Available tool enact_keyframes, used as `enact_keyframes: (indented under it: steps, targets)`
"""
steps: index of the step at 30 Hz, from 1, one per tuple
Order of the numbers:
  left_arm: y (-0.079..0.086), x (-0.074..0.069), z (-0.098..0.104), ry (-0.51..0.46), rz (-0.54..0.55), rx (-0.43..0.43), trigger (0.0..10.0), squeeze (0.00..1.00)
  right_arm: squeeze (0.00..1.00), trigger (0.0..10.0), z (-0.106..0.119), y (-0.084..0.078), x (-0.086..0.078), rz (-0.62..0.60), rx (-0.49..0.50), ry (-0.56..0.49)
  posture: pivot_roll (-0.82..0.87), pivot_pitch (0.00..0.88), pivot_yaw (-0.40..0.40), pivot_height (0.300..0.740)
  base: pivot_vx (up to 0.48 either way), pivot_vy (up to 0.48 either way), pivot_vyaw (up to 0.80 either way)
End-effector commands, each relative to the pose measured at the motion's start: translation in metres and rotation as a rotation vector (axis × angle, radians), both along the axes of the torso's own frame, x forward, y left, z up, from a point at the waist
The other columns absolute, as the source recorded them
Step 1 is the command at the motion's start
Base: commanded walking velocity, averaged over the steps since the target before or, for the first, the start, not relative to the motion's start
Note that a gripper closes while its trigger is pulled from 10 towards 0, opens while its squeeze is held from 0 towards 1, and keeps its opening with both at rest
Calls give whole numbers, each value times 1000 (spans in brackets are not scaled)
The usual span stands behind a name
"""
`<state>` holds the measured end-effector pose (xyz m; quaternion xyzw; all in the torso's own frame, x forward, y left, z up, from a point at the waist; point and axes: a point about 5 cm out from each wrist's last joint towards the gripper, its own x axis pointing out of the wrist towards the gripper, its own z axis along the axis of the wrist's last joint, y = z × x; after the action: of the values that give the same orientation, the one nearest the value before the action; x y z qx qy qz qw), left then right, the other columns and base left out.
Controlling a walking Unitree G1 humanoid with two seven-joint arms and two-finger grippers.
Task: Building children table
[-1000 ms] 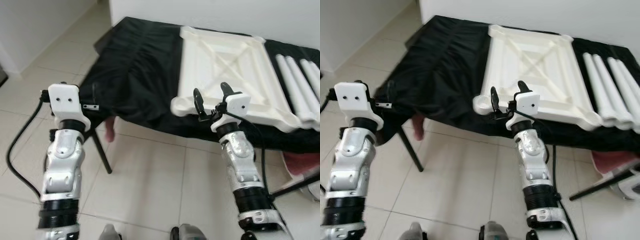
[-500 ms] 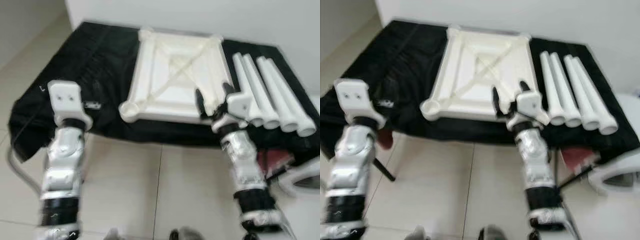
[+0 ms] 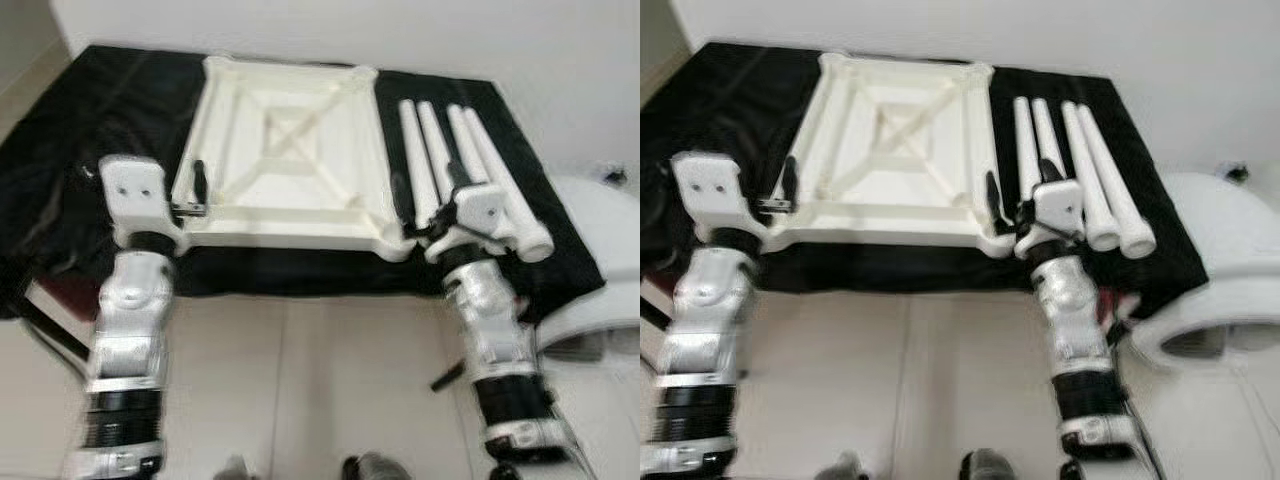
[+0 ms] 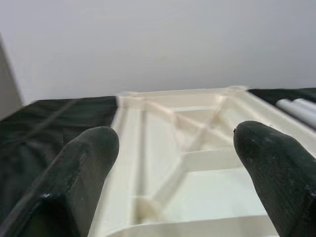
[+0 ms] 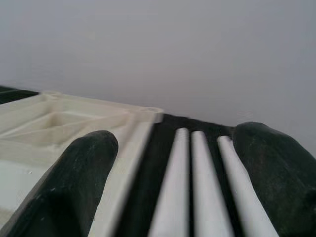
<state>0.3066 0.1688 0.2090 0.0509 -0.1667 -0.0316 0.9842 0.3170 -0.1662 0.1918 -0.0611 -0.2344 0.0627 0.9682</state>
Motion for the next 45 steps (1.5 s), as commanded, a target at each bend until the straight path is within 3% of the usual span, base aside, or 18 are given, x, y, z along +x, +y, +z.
enact_keyframes:
  steps: [1,17,30,34,37,45]
  targets:
    - [6,0,1,-9,25,6,10000,0,0,10000,4,7,1,21,5,-9,28,68,-28,740,0,0,-800]
    - [3,7,4,-11,-7,-5,10000,0,0,10000,6,8,2,30,11,-17,17,84,-39,740,0,0,-787]
    - [2,10,9,-24,-6,-15,10000,0,0,10000,8,7,4,33,4,-13,15,92,-32,740,0,0,0]
    - [4,12,11,-11,1,-23,10000,0,0,10000,3,5,9,4,6,46,17,96,-26,740,0,0,0]
    - [0,13,10,6,-17,-6,10000,0,0,10000,3,3,13,-16,9,61,17,97,-26,740,0,0,0]
    - [-26,12,10,116,-197,-23,10000,0,0,10000,12,-9,35,-69,-13,111,19,106,-23,740,0,0,0]
